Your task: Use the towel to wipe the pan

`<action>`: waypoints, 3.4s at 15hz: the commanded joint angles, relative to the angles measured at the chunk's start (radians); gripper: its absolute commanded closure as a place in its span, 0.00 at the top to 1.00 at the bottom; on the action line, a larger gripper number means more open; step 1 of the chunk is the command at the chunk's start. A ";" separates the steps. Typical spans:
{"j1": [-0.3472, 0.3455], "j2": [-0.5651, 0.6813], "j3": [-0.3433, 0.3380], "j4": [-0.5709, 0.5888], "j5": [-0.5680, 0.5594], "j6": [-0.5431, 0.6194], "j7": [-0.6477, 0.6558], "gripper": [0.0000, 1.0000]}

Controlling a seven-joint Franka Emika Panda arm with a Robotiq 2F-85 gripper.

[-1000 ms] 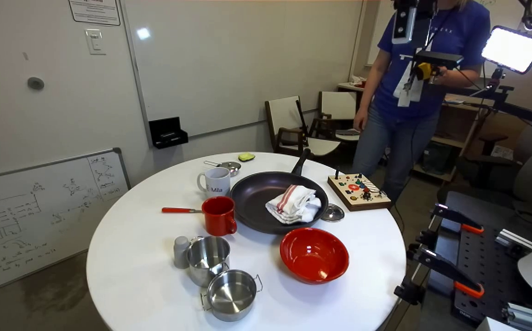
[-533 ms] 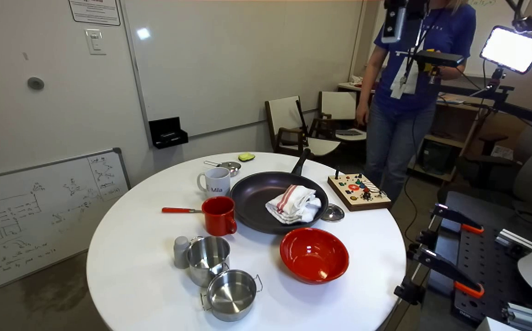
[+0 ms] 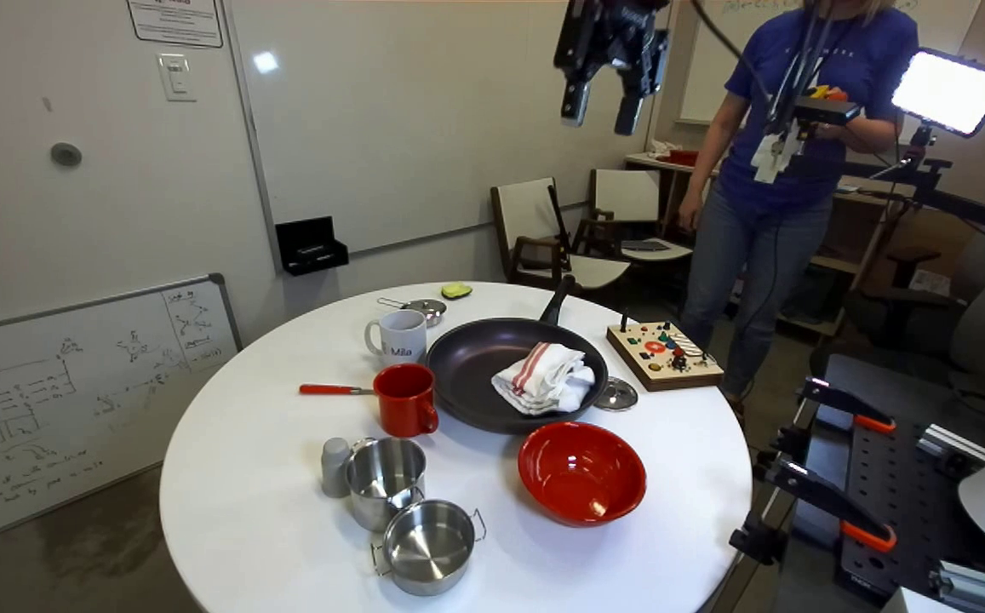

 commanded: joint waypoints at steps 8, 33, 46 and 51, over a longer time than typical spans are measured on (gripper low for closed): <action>-0.005 0.257 -0.031 0.131 0.006 -0.024 0.006 1.00; -0.115 0.843 -0.081 0.327 -0.070 0.177 -0.330 1.00; -0.069 0.940 -0.113 0.391 -0.143 0.347 -0.279 1.00; -0.044 1.001 -0.136 0.421 -0.184 0.381 -0.242 1.00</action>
